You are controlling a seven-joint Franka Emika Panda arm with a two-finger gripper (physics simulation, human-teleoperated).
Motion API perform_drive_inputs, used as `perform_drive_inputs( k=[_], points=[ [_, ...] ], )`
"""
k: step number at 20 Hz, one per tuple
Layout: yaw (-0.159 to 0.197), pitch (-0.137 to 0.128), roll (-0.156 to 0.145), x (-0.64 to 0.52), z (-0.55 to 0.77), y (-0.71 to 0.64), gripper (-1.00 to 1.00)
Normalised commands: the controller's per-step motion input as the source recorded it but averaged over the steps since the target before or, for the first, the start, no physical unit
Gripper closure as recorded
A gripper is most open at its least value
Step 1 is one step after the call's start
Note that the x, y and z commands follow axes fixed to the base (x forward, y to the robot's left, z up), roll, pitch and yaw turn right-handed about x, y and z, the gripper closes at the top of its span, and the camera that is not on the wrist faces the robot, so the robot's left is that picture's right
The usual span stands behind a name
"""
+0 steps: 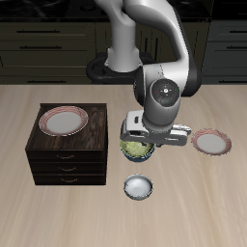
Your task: Stack the green bowl on the blue bowl
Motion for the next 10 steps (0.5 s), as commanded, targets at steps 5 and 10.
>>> perform_drive_inputs(
  k=[5, 10],
  points=[
    [0.005, -0.024, -0.015, -0.07, 0.21, 0.01, -1.00],
    [0.005, -0.068, -0.019, -0.08, 0.47, -0.01, -1.00]
  ],
)
